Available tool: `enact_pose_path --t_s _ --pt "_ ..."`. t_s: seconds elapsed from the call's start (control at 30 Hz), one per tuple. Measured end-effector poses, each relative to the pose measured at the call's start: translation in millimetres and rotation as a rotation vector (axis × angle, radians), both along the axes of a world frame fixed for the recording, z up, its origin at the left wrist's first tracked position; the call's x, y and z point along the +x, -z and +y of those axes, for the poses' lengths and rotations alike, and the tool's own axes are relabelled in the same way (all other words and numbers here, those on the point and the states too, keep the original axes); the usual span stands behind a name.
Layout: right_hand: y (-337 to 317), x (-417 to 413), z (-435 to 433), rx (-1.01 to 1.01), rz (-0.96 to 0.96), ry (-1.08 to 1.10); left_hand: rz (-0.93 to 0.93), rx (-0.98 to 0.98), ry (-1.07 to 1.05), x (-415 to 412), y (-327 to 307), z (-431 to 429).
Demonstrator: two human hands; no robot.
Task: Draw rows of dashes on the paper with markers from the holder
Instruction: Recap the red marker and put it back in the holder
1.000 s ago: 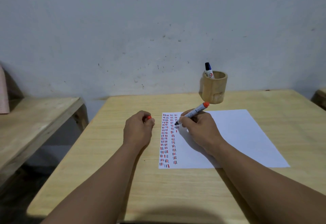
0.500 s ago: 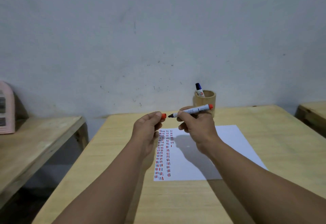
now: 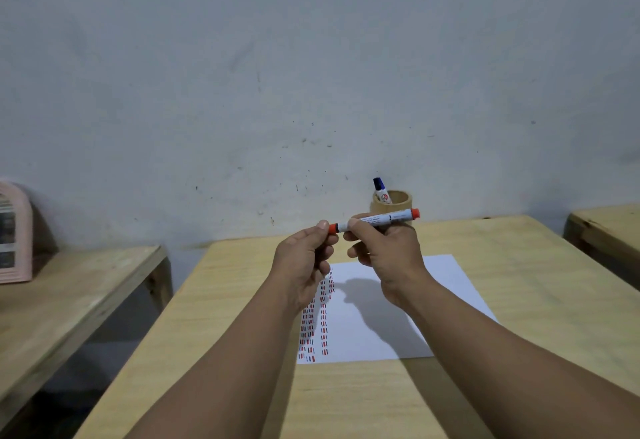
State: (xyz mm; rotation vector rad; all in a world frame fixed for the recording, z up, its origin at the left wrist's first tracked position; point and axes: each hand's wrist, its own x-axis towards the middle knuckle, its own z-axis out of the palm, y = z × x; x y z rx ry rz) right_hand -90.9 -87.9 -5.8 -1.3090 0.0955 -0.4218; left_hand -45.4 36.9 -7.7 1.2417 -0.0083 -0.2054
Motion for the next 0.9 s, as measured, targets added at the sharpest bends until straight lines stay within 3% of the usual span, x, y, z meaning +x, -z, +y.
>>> enact_pose_path --t_s 0.3,0.5,0.57,0.63,0.73,0.83,0.9 --pt "-0.7 5.2 -0.4 0.172 0.093 -0.041 -0.038 0.039 0.008 1.8 -4.3 -6.5" --pt "3.4 5.6 -5.0 0.183 0.148 -0.100 -0.072 0.120 0.012 6.3 -6.0 -2.5" --pt "5.2 8.1 -11.8 0.148 0.142 -0.007 -0.106 0.165 -0.010 10.5 -9.8 0.0" --pt "8.2 11.3 -21.9 -0.040 0.088 0.181 -0.162 0.235 -0.041 15.7 -15.2 2.4" --pt "9.5 16.7 -37.6 -0.549 0.105 0.408 -0.240 0.336 -0.064 25.1 -25.0 -1.1" --pt "2.5 27.7 -49.4 -1.075 0.030 0.457 -0.350 0.442 -0.021 33.8 -35.6 -15.7" --pt "-7.7 37.0 -57.4 -1.317 -0.002 0.432 -0.410 0.475 0.020 38.5 -42.1 -30.8"
